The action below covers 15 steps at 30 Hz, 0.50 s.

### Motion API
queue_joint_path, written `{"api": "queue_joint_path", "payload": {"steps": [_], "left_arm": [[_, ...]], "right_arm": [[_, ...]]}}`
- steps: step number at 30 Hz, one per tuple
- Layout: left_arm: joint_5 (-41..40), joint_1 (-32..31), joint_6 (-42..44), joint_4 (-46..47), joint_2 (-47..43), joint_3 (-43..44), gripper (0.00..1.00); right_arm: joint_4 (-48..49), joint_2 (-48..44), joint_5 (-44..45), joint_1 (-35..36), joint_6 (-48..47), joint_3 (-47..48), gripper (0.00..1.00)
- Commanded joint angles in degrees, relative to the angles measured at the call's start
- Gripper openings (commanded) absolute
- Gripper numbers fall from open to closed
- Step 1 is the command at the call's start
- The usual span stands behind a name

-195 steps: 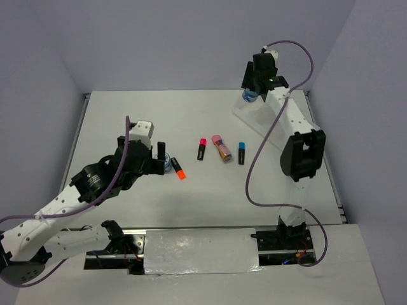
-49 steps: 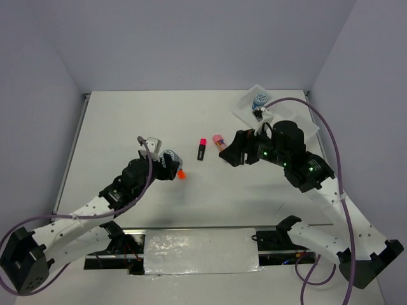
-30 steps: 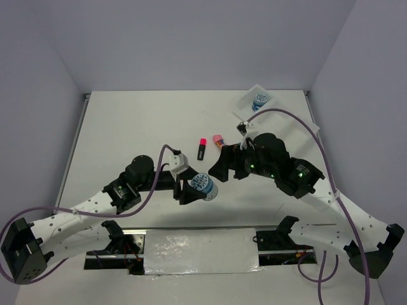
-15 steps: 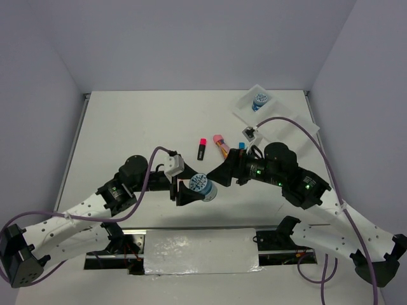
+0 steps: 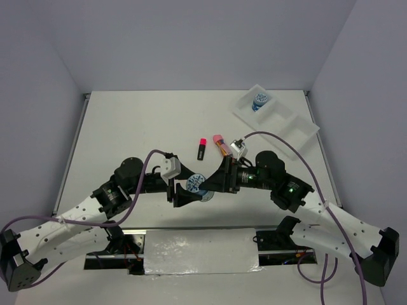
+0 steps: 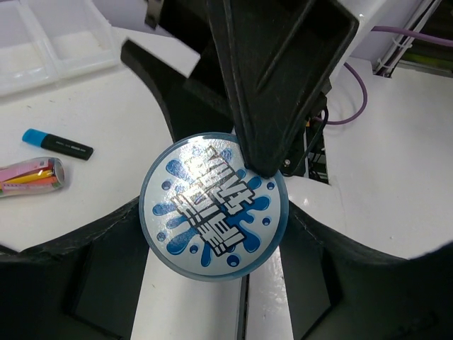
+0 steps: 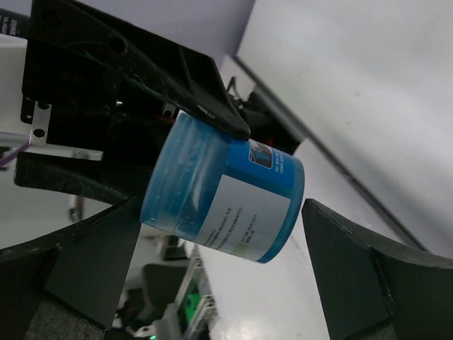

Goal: Sort the stationery into containers
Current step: Pick up the stationery from the center of the board.

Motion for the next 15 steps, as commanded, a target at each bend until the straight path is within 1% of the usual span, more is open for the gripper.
{"api": "queue_joint_path", "payload": {"steps": [1, 2, 6, 8, 9, 10, 11, 12, 14, 15], "left_arm": [[-0.5, -0.2, 1.6, 7.8, -2.2, 2.8, 0.00], [-0.3, -0.3, 1.6, 8.2, -2.3, 2.5, 0.00], [-0.3, -0.3, 2.1, 8.1, -2.0, 2.4, 0.00], [-0.4, -0.3, 2.3, 7.7, -1.2, 2.8, 0.01], [-0.4, -0.2, 2.1, 7.6, -0.6, 2.9, 0.02], [-0.5, -0.3, 2.0, 8.0, -0.5, 2.8, 0.07], [-0.5, -0.3, 1.8, 8.4, -0.4, 2.7, 0.10], [-0.7, -0.4, 1.3, 8.7, -0.4, 2.6, 0.12], [-1.1, -0.3, 0.9, 9.6, -0.4, 2.5, 0.33], [-2.1, -0.3, 0.4, 9.6, -0.3, 2.6, 0.53]], "right_arm": [[13.0, -0.2, -7.0, 0.4, 12.0, -6.7, 1.00], [16.3, -0.7, -7.0, 0.4, 13.5, -7.5, 1.00], [16.0, -1.7, -6.3, 0.8, 15.1, -6.3, 1.00], [18.0, -2.1, -6.8, 1.1, 15.8, -6.0, 0.90], [19.1, -2.2, -7.0, 1.3, 17.1, -6.4, 0.70], [20.8, -2.3, -7.2, 1.6, 18.1, -6.9, 0.62], [24.5, -2.1, -7.6, 1.5, 18.9, -7.4, 0.53], [26.4, -2.0, -8.6, 1.6, 20.2, -8.4, 0.33], [31.0, -1.2, -9.1, 1.8, 21.3, -9.1, 0.11], [32.7, -1.0, -9.3, 2.0, 22.7, -10.2, 0.00]]}}
